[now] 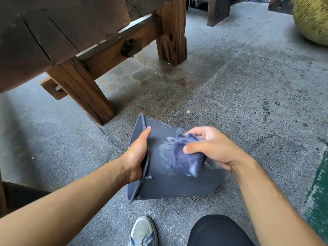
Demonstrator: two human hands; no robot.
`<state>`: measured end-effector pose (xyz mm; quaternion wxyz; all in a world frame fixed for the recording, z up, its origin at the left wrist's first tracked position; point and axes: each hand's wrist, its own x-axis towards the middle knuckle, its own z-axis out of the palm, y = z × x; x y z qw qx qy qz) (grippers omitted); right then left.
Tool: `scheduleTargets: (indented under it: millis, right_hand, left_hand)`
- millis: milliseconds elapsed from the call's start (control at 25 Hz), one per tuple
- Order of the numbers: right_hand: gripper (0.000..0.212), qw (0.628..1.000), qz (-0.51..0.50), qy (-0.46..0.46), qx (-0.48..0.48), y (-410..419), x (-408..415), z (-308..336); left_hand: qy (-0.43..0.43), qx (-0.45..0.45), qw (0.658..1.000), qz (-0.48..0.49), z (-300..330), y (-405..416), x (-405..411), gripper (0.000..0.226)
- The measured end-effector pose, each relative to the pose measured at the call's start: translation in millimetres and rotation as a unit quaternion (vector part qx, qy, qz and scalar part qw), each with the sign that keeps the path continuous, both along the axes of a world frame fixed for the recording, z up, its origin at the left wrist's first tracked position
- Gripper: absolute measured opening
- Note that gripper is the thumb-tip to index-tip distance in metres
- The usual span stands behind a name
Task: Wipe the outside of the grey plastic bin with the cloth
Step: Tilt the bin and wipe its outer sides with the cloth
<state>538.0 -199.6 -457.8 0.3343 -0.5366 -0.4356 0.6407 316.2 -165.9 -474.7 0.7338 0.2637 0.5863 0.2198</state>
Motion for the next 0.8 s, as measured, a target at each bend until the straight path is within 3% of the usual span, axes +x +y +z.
scheduleTargets:
  millis: [80,200,280,400,480,600,800]
  right_hand:
    - [0.031,0.989,0.092,-0.103,0.061,2,-9,8]
    - [0.029,0.965,0.108,-0.206,0.122,4,-40,8]
    - [0.035,0.95,0.053,-0.263,0.161,2,-56,2]
    - [0.045,0.932,-0.079,-0.265,0.233,-11,-77,-9]
    - [0.045,0.9,-0.143,-0.295,0.288,-22,-92,-15]
    - [0.05,0.849,-0.151,-0.398,0.313,-28,-111,-23]
    - [0.04,0.825,-0.119,-0.46,0.308,-18,-104,-32]
  left_hand:
    - [-0.008,-0.002,1.0,0.0,-1,0,0,0.077]
    - [-0.018,0.005,1.0,0.005,1,1,2,0.077]
    - [-0.013,0.01,1.0,0.025,3,4,0,0.074]
    - [0.016,0.013,0.999,0.05,3,6,-4,0.067]
    - [0.046,0.009,0.997,0.067,-2,6,-5,0.065]
    - [0.058,-0.004,0.995,0.075,-8,7,-6,0.072]
    - [0.093,-0.004,0.993,0.069,-4,3,-3,0.07]
